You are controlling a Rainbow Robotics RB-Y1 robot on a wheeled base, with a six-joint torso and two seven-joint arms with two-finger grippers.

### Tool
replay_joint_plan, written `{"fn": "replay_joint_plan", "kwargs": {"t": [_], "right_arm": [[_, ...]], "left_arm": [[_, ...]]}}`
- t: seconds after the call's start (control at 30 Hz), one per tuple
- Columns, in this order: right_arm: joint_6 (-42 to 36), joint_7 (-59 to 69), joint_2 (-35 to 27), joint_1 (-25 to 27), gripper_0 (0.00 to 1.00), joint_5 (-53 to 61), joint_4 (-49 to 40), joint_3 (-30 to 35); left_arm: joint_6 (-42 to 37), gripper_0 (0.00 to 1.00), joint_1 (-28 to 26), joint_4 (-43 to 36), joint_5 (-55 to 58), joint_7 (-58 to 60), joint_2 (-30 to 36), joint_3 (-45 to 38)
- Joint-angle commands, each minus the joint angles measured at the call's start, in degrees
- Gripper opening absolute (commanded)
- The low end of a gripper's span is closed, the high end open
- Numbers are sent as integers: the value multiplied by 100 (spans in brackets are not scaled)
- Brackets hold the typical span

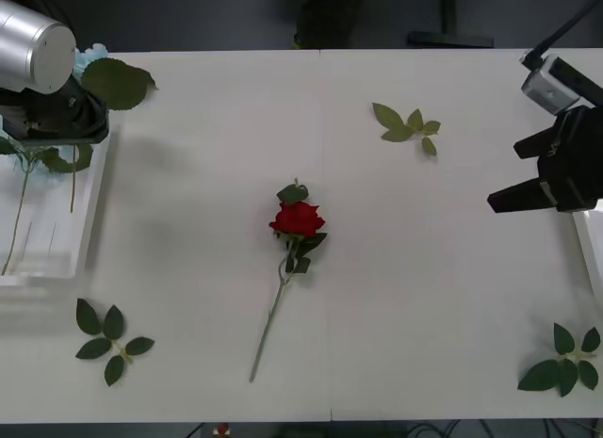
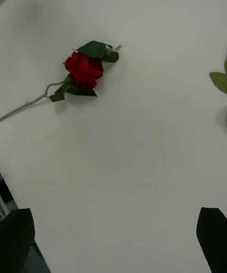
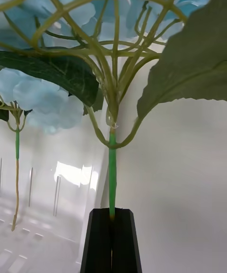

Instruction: Place the red flowers into the right box and the blue flowers into the left box. If a person shows an open palm, hand one flower to the person first, then continue sorting.

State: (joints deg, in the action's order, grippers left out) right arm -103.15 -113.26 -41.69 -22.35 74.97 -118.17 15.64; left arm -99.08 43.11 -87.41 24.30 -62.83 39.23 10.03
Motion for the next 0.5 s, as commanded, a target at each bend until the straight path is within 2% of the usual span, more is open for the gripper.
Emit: {"fn": "replay_joint_plan", "kwargs": {"t": [0.03, 0.17, 0.3, 0.5], "right_arm": [[14, -654, 328, 37, 100, -448, -118, -201], [32, -838, 565, 73, 100, -958, -118, -518], [251, -926, 723, 143, 100, -1433, -118, -869], [260, -1401, 917, 231, 100, -2074, -110, -1168]], "left_arm": [[-6, 0, 259, -145, -13, -141, -3, 34], [-6, 0, 259, -145, -13, -141, -3, 34], [-41, 0, 233, -66, -5, -203, 313, -124], [-226, 0, 242, -66, 285, -827, 594, -502]]}}
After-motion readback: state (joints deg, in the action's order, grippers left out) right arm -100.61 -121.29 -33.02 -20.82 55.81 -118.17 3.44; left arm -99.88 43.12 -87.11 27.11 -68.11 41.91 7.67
